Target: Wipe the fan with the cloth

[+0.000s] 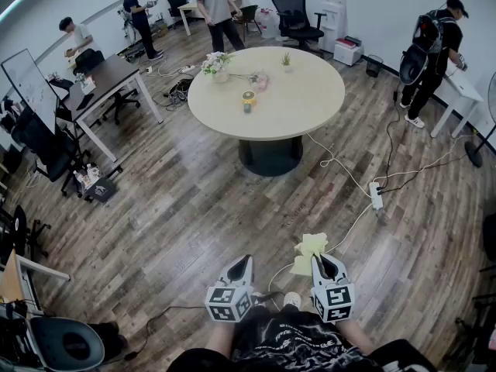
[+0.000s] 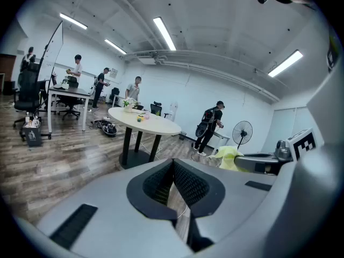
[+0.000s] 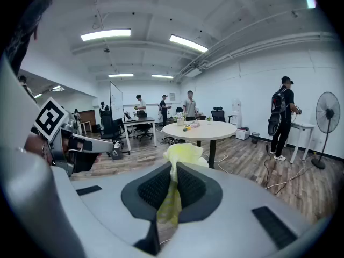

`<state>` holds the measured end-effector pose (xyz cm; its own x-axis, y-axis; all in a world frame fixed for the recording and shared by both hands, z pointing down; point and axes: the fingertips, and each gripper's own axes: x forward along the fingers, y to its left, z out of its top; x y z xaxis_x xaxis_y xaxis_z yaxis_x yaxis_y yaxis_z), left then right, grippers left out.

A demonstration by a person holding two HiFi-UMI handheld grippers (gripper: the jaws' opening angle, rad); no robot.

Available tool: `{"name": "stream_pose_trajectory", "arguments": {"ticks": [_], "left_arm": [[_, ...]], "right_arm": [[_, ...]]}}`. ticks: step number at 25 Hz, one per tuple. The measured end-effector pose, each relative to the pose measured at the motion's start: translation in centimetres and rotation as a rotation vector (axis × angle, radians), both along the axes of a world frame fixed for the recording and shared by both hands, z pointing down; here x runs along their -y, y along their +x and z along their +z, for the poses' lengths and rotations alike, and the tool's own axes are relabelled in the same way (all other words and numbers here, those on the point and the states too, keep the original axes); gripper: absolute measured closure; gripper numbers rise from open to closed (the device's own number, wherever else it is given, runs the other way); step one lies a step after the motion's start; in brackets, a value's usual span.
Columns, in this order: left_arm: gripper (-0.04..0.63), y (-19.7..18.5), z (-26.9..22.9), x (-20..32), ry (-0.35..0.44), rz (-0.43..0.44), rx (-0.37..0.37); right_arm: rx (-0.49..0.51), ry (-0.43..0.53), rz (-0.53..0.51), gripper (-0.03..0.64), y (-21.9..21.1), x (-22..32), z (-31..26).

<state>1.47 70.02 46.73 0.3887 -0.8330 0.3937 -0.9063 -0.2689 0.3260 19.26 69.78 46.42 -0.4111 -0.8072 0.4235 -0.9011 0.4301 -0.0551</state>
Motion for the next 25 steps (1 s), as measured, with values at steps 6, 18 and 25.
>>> {"name": "stream_pose_trajectory", "arguments": {"ticks": [6, 18, 25], "left_arm": [[0.575, 0.9, -0.4, 0.4, 0.003, -0.005, 0.015], [0.575, 4.6, 0.0, 1.9, 0.007, -0.111, -0.007], [0.574, 6.7, 0.5, 2.5, 0.012, -0.086, 0.041]], "right_arm": [[-0.010, 0.004, -0.008, 0.589, 1.0, 0.9, -0.3], [-0.041, 0.062, -0.161, 0.585, 3.7, 3.4, -0.8], [-0.034, 0.079, -0.182, 0.585, 3.9, 5.0, -0.8]]}}
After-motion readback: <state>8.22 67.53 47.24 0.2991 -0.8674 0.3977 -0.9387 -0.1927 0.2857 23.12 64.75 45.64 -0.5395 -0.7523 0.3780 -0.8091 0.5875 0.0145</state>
